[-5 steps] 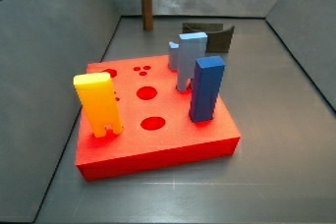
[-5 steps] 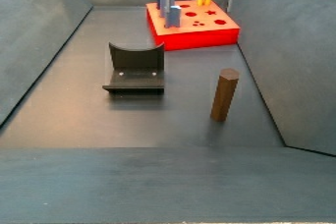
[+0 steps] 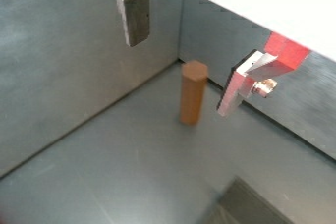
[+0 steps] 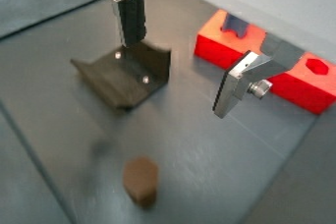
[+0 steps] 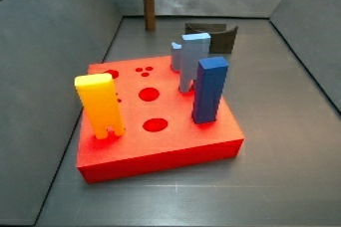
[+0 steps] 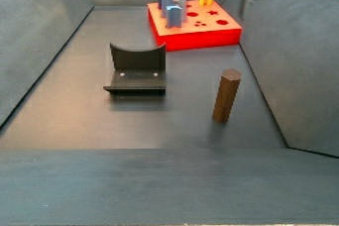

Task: Pick up the hexagon object. Move up. Move to above the board. Insert the hexagon object.
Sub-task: Pick up the hexagon object.

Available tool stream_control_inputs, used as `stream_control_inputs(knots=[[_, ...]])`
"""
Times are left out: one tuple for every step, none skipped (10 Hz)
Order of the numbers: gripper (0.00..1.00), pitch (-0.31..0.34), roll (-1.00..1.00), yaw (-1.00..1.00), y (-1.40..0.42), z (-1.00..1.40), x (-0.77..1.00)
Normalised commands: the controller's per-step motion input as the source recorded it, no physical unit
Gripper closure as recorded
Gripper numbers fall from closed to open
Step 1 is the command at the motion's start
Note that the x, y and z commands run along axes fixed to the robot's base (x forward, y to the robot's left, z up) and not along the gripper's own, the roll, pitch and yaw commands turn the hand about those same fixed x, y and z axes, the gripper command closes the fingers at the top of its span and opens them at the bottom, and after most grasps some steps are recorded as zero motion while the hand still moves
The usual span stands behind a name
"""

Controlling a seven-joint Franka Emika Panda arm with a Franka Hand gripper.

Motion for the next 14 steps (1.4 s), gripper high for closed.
stream_control_inputs(knots=[[0.0, -0.01, -0.05, 0.29, 0.59, -0.18, -0.67], [0.0, -0.023, -0.07, 0.31, 0.6, -0.21, -0.67], [0.0, -0.061, -0.1, 0.0, 0.44, -0.4, -0.54], [0.0, -0.076, -0.12, -0.03, 0.29, -0.63, 0.0], [0.0, -0.147, -0.07, -0.13, 0.03, -0.81, 0.17], [0.0, -0.123, 0.0, -0.17, 0.0, -0.92, 0.26], [0.0, -0.084, -0.07, -0.19, 0.13, -0.81, 0.34], [0.0, -0.027, -0.16, -0.22, 0.41, -0.64, 0.33], [0.0, -0.011, -0.17, -0.18, 0.65, -0.68, 0.02], [0.0, -0.076, -0.08, -0.13, 0.59, -0.85, 0.0], [0.0, -0.149, -0.02, -0.15, 0.31, -0.88, -0.15], [0.0, -0.196, 0.0, -0.15, 0.13, -0.83, -0.26], [0.0, -0.226, 0.06, -0.07, -0.01, -0.84, -0.29], [0.0, -0.237, 0.1, -0.01, -0.28, -0.81, -0.21]])
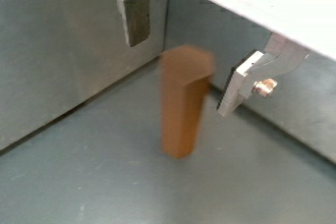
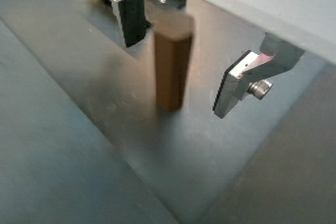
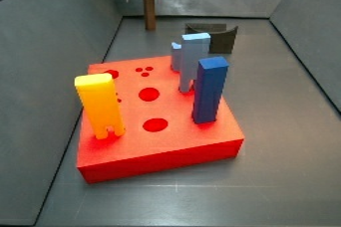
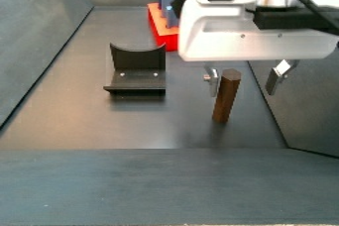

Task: Pick up the hexagon object. Move up. Move to above the board. Insert the hexagon object.
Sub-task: Pick up the hexagon object.

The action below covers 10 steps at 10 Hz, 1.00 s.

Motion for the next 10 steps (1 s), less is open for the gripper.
stream_control_inputs(knots=[[0.0, -0.221, 0.0, 0.0, -0.16, -0.54, -0.06], [0.0, -0.117, -0.11, 0.0, 0.0, -0.06, -0.09], [0.0, 0.0, 0.0, 0.0, 0.0, 0.0, 0.0], [0.0, 0.0, 0.0, 0.0, 0.0, 0.0, 0.0], [1.0, 0.0, 0.0, 0.0, 0.0, 0.0, 0.0], [1.0, 0.0, 0.0, 0.0, 0.0, 0.0, 0.0], [1.0, 0.0, 0.0, 0.0, 0.0, 0.0, 0.0], [1.0, 0.0, 0.0, 0.0, 0.0, 0.0, 0.0], [1.0, 0.0, 0.0, 0.0, 0.0, 0.0, 0.0], [1.0, 0.0, 0.0, 0.0, 0.0, 0.0, 0.0]])
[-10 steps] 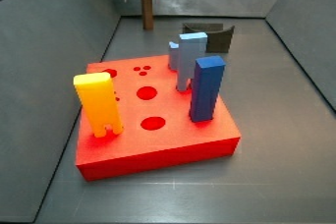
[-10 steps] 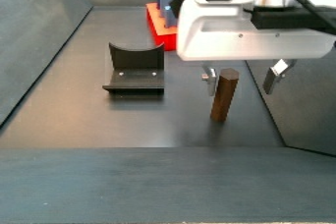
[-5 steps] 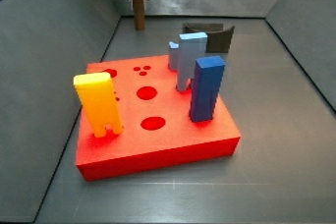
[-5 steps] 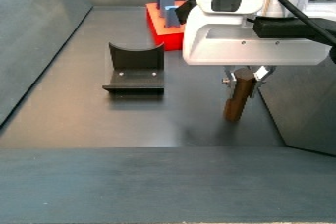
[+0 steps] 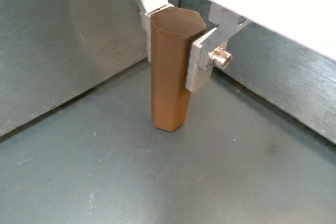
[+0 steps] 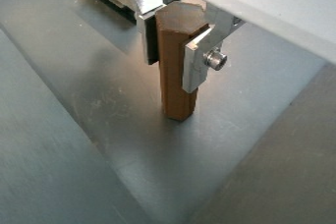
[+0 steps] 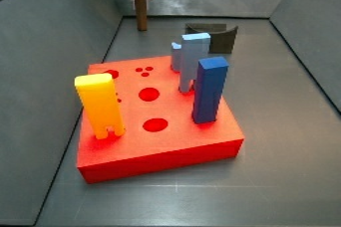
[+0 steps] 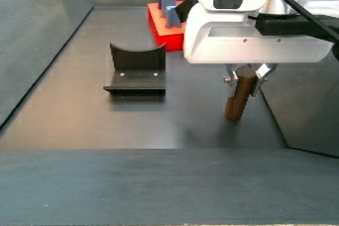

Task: Pick up the hexagon object. Move up. Move to above the board. Insert the hexagon object.
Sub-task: Pick up the hexagon object, then move up.

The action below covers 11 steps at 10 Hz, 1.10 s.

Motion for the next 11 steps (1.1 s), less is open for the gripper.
stream_control_inputs(knots=[[1.0, 0.0, 0.0, 0.0, 0.0, 0.0, 0.0], [1.0, 0.0, 0.0, 0.0, 0.0, 0.0, 0.0], [1.0, 0.0, 0.0, 0.0, 0.0, 0.0, 0.0], [1.0, 0.0, 0.0, 0.0, 0.0, 0.0, 0.0], [1.0, 0.0, 0.0, 0.0, 0.0, 0.0, 0.0], [1.0, 0.0, 0.0, 0.0, 0.0, 0.83, 0.0], [1.0, -0.016, 0.01, -0.05, -0.07, 0.8, 0.04], [1.0, 0.005, 0.03, -0.05, -0.05, 0.7, 0.01], [1.0, 0.028, 0.06, -0.04, -0.02, 0.54, -0.01], [1.0, 0.043, 0.08, -0.03, -0.01, 0.41, -0.02], [1.0, 0.055, 0.09, -0.02, -0.01, 0.33, -0.03]])
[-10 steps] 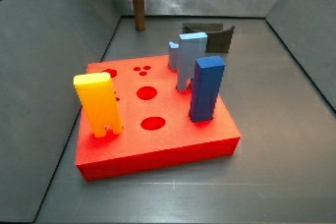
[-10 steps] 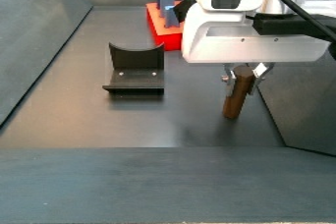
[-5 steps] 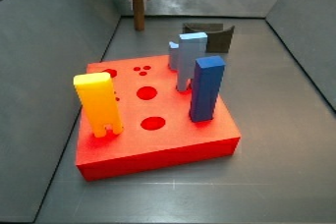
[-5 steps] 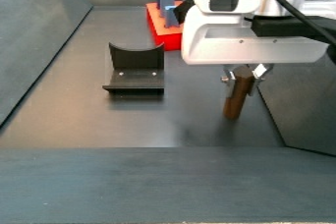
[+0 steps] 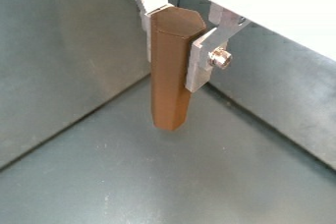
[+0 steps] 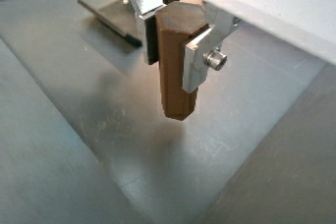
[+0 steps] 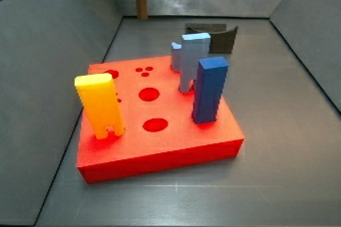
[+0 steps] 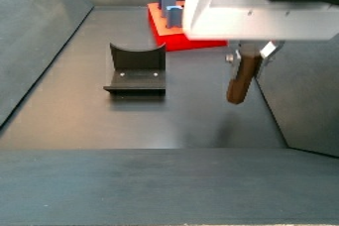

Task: Pick up the hexagon object. Move up. Move to above the board. Insert the hexagon object.
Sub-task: Move up, then move to above the board.

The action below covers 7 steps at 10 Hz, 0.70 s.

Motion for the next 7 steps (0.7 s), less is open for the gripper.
stream_control_inputs(knots=[[1.0, 0.07, 0.11, 0.0, -0.01, 0.17, -0.03], [1.0, 0.091, -0.36, -0.37, 0.0, 1.0, 0.27], [1.0, 0.109, -0.36, -0.34, 0.0, 1.0, 0.27], [1.0, 0.113, -0.35, -0.28, 0.01, 1.0, 0.26], [1.0, 0.078, -0.3, -0.18, 0.01, 1.0, 0.25], [1.0, 0.052, -0.25, -0.12, 0.01, 1.0, 0.24], [1.0, 0.041, -0.2, -0.07, 0.01, 1.0, 0.23]])
